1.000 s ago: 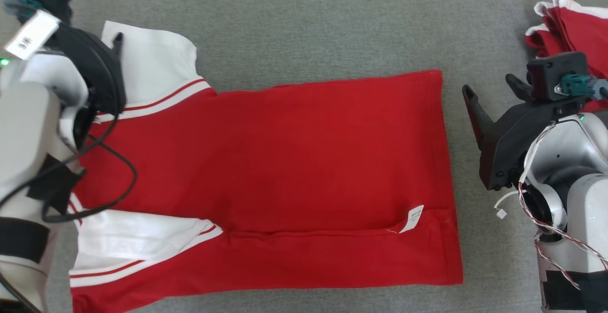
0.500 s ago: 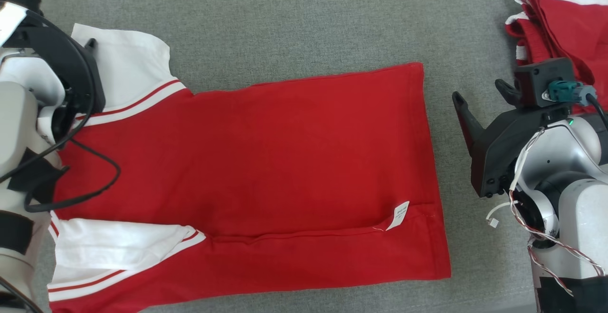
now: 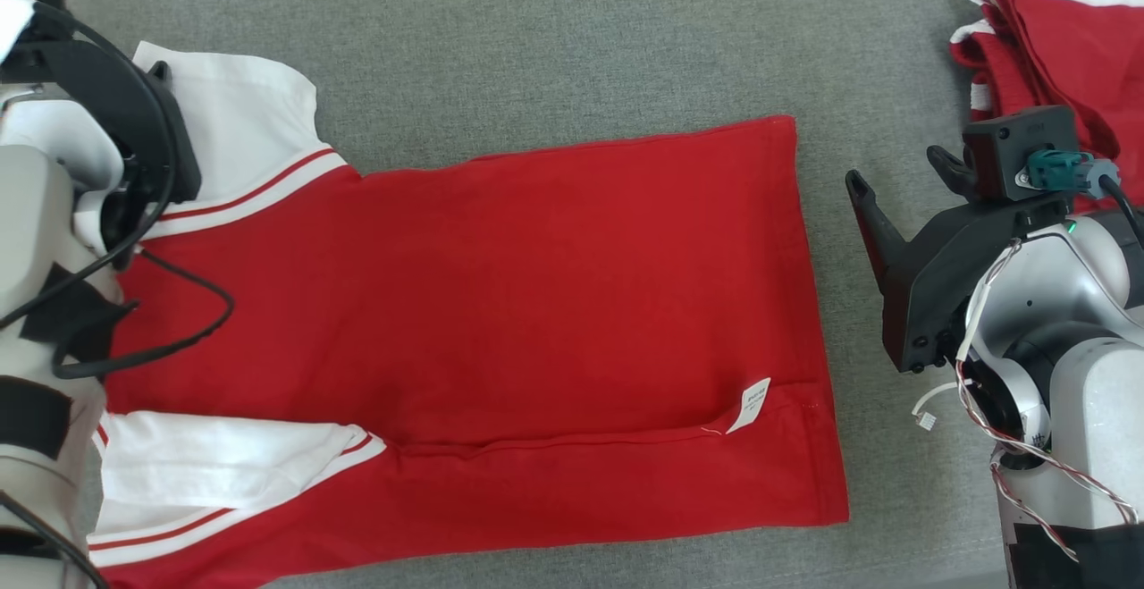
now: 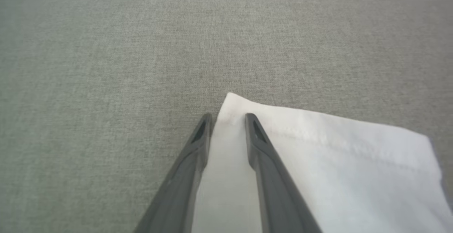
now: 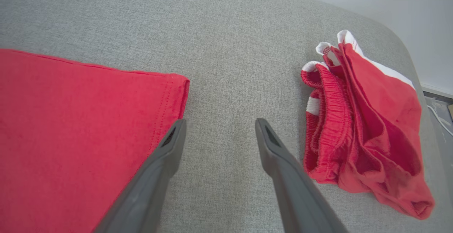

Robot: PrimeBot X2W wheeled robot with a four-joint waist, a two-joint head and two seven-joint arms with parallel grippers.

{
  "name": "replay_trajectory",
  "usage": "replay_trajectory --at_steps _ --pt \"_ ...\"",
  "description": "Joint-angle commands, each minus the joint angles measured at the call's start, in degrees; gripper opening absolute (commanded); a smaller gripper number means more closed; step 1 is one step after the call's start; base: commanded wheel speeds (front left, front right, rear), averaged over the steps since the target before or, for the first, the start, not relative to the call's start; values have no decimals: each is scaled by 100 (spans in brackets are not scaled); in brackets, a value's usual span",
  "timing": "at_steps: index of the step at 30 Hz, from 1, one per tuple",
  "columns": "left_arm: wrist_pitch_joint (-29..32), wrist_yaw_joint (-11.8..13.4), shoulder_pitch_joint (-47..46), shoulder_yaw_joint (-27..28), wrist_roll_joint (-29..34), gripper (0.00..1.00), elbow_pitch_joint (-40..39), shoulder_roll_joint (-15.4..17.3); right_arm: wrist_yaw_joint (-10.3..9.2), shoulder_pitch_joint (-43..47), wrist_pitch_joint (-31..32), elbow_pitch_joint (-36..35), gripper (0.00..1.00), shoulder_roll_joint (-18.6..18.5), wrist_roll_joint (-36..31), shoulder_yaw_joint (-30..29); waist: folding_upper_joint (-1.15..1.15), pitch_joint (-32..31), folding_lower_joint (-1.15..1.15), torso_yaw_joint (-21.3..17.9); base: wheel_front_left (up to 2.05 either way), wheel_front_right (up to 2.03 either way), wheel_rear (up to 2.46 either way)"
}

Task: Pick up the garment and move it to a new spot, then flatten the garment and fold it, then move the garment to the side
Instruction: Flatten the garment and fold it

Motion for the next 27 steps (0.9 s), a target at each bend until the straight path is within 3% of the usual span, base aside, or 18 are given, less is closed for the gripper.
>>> replay_trajectory --at_steps 1,7,8,9,20,27 --pt "-46 -34 -27 -12 -56 50 63 -55 -3 -10 -28 -11 100 0 -60 -9 0 2 0 12 0 0 0" --pt "-284 75 -103 -86 7 43 209 -106 -3 76 -46 -10 100 -2 -5 20 0 -39 0 -3 0 0 0" --pt "-321 68 -110 -112 10 10 271 -133 -3 122 -23 -17 100 -2 -38 9 0 -64 0 1 0 0 0" --pt "-297 49 -104 -136 13 0 313 -167 -3 144 2 -28 100 -2 -66 3 0 -76 0 14 0 0 0" --pt "-421 -19 -64 -278 -63 0 639 -609 -3 66 570 -530 100 -4 -112 -400 0 -343 0 375 0 0 0" --pt "-515 -58 -65 -339 -111 0 764 -772 -3 -173 395 -83 100 -4 -147 -346 0 -388 0 520 0 0 0"
